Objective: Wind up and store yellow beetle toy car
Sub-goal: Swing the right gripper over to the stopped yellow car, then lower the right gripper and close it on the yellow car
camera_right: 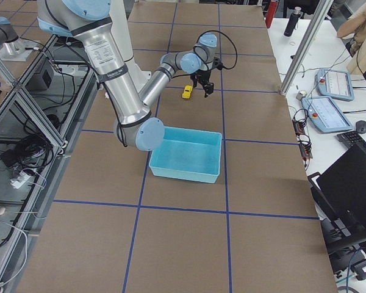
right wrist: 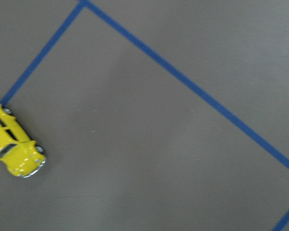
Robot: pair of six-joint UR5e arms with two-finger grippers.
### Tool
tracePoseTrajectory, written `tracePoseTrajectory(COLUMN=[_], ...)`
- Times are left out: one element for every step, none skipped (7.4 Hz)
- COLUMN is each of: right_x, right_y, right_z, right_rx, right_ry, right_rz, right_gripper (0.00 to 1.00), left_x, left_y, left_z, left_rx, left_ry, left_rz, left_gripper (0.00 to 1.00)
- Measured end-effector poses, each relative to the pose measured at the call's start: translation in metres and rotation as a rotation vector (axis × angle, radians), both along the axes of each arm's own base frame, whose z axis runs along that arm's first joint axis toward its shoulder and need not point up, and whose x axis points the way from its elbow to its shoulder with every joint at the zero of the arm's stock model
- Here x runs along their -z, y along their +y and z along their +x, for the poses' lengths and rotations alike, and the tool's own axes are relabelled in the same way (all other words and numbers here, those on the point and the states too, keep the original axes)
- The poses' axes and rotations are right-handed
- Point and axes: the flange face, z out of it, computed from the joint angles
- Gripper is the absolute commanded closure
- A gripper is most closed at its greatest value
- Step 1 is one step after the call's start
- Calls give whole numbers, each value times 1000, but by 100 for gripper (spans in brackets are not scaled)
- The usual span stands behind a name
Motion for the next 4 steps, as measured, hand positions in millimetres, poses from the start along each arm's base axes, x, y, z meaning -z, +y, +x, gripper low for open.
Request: tracePoseTrajectory(right_x=[20,28,26,15], right_y=[28,47,57,60], right_z=[-40,-66,-86,-109], right_rx=[37,55,72,84], right_ry=[13,25,22,10], right_rz=[66,114,143,169], right_gripper=[0,1,0,0], left_x=[-1,-5,-9,-11], left_y=[4,8,11,13], left_z=[-2,-3,-4,-3], left_rx=[0,5,23,45], left_ry=[3,4,3,3], left_rz=[-1,-14,-40,-66], left_gripper=[0,0,0,0])
